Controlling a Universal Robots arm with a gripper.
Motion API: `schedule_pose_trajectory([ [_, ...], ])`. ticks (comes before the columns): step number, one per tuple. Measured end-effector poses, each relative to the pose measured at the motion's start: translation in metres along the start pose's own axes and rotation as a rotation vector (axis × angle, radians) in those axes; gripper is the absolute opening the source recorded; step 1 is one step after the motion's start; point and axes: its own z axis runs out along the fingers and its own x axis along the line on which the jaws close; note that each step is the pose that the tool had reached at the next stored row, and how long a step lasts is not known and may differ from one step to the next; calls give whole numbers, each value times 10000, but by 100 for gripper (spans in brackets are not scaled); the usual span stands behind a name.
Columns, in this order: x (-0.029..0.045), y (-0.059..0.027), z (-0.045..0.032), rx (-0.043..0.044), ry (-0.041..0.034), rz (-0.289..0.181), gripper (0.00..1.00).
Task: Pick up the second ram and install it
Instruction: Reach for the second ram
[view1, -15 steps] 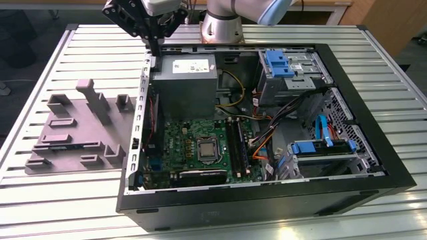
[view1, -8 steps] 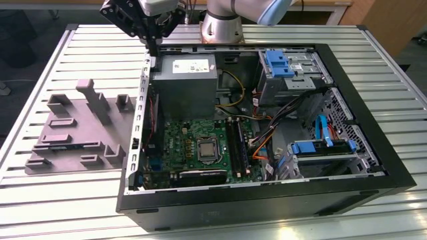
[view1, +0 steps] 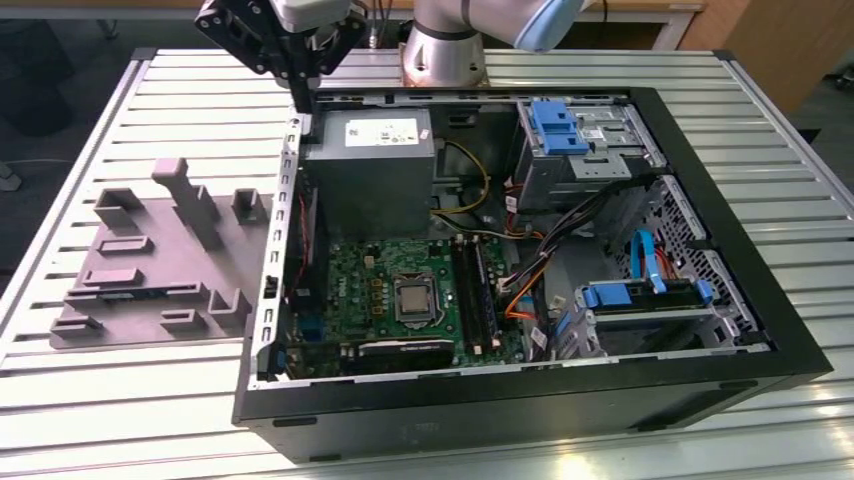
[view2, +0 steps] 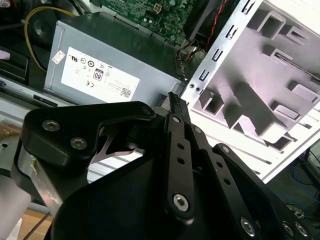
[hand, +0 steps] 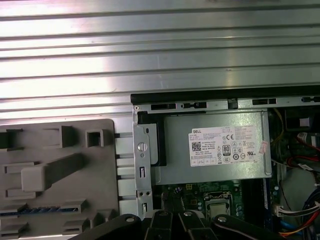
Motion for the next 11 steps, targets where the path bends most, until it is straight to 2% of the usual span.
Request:
schedule_pose_trajectory([
  [11, 49, -4, -1, 0, 0, 0, 11],
])
